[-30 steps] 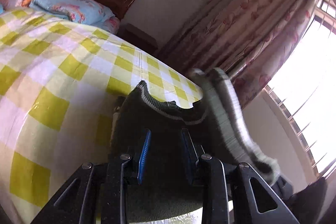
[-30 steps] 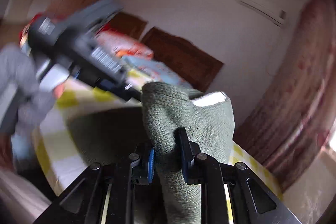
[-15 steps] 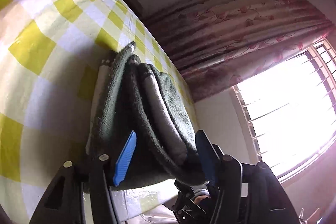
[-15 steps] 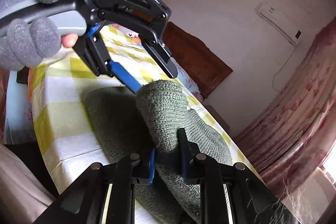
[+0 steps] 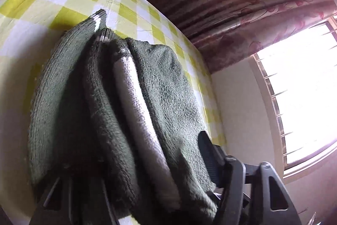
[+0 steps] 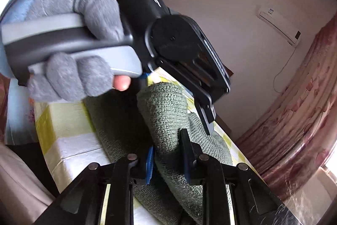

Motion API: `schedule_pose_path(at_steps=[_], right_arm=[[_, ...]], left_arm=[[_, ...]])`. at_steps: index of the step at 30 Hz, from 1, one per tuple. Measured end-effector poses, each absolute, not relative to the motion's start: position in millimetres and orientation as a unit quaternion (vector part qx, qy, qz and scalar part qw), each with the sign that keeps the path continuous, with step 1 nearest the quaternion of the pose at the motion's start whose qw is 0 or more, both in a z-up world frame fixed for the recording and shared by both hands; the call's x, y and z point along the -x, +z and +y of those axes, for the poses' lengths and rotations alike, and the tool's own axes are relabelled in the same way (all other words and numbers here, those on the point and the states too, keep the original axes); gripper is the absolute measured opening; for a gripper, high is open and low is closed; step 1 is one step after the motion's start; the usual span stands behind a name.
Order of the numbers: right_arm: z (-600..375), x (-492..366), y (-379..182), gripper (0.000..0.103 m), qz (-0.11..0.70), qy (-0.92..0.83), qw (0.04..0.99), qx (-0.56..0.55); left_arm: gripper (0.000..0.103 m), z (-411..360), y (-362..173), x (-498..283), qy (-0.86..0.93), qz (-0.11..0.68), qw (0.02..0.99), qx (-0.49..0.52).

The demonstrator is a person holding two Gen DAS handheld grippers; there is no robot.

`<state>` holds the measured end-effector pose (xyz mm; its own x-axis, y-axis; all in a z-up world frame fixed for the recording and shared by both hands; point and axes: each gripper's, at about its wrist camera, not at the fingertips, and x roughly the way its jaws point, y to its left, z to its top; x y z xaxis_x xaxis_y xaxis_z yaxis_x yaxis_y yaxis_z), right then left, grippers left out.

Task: Fold small clothes
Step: 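Lift the held sweater edge with both grippers and fold it over the other half, then lower the folded edge onto the sweater and open both grippers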

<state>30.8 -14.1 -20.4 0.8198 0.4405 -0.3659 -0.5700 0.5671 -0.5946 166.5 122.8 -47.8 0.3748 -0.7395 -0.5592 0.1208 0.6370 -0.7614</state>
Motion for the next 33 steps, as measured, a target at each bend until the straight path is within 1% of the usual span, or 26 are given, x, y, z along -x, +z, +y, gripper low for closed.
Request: schedule_pose_path(at_steps=[1,2,4,10,13,17,21,23,24,27,29,31,33], right_arm=[[-19,-30,-18,0.071,0.089,0.292,0.88,0.363],[-27,-29,-16,0.103,0.09,0.294,0.882,0.356],[-49,-29,-14,0.103,0.098,0.294,0.892,0.329],[-120,-47,-31,0.103,0.189,0.241,0.921,0.238],[-129,-57,-27,0.103,0.199,0.228,0.929,0.212],[-110,-75,-29,0.103,0.2,0.212,0.924,0.247],[-96,-85,-28,0.103,0.196,0.188,0.922,0.277],[-94,-85,-30,0.103,0.195,0.186,0.919,0.288],[-92,-82,-31,0.103,0.196,0.187,0.918,0.291],[-95,-85,-32,0.103,0.202,0.193,0.917,0.285],[-92,-80,-31,0.103,0.202,0.195,0.915,0.29],[-92,-80,-32,0.103,0.197,0.194,0.914,0.297],[-93,-81,-30,0.103,0.203,0.196,0.915,0.29]], left_arm=[[0.036,119,-46,-166,-0.27,0.48,0.776,0.306],[0.034,119,-45,-165,-0.266,0.475,0.783,0.301],[0.032,119,-40,-160,-0.264,0.461,0.795,0.294],[0.031,113,-19,-156,-0.27,0.44,0.816,0.26],[0.031,109,-6,-153,-0.274,0.428,0.825,0.247],[0.029,112,11,-153,-0.281,0.412,0.832,0.242],[0.029,135,32,-146,-0.283,0.378,0.844,0.254],[0.029,154,24,-142,-0.272,0.378,0.843,0.269],[0.029,162,11,-141,-0.263,0.386,0.839,0.279],[0.029,183,-49,-145,-0.233,0.425,0.819,0.308],[0.029,190,-74,-142,-0.252,0.413,0.81,0.33],[0.029,194,-77,-138,-0.26,0.398,0.81,0.344],[0.029,189,-68,-135,-0.253,0.389,0.822,0.329]])
